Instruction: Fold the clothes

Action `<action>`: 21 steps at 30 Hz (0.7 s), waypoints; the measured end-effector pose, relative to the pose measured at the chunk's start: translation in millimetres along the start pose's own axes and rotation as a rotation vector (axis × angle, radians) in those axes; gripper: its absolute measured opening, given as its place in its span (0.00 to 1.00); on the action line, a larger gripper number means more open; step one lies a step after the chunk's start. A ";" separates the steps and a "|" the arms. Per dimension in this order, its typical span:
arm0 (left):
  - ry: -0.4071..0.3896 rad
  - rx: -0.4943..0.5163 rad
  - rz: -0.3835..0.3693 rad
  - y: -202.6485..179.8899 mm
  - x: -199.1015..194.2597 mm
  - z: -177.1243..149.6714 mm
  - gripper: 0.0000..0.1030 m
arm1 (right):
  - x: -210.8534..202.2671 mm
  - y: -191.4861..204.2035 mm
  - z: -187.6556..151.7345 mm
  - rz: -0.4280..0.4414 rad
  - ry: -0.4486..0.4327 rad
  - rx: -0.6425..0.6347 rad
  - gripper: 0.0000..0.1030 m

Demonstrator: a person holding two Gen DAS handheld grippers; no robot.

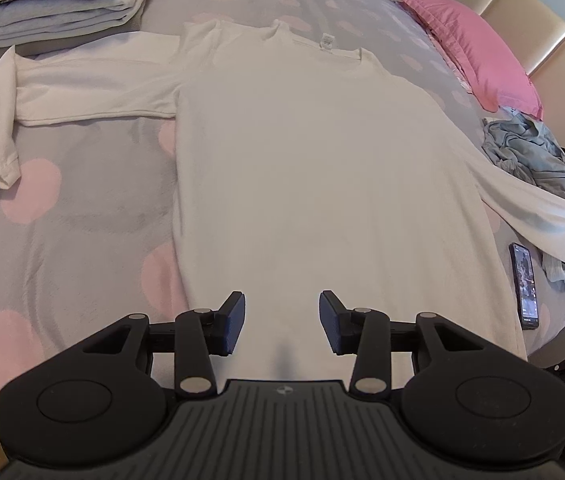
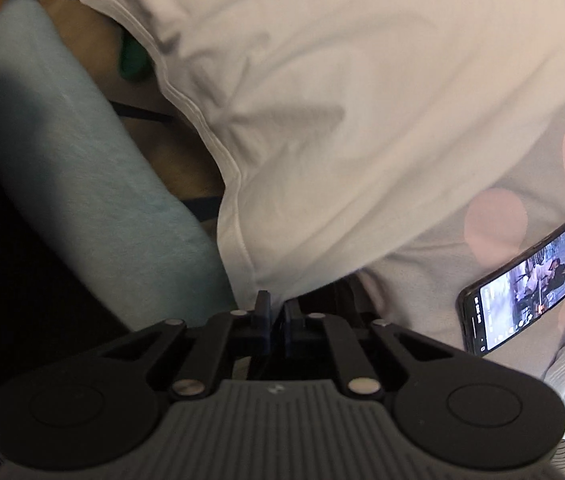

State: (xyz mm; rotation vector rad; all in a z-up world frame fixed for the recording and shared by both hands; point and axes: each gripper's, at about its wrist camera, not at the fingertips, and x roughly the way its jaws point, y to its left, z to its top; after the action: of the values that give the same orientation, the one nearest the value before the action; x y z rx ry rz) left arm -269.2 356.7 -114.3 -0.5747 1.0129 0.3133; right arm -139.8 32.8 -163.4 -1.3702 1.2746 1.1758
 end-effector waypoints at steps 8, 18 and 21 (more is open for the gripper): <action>0.094 0.042 0.083 9.2 11.7 -15.9 0.42 | -34.9 3.0 7.6 -0.198 -0.142 -0.018 0.38; 0.251 0.078 0.164 6.7 29.6 -52.6 0.44 | -34.4 22.6 80.5 -0.115 -0.371 -0.056 0.41; 0.307 0.091 0.162 6.1 39.6 -62.5 0.44 | -33.0 20.4 99.0 -0.101 -0.428 -0.036 0.41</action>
State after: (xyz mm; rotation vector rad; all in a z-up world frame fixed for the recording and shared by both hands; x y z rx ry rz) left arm -296.3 324.4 -175.4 -0.4671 1.3671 0.3256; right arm -167.1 134.0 -145.2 -1.1150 0.8746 1.3380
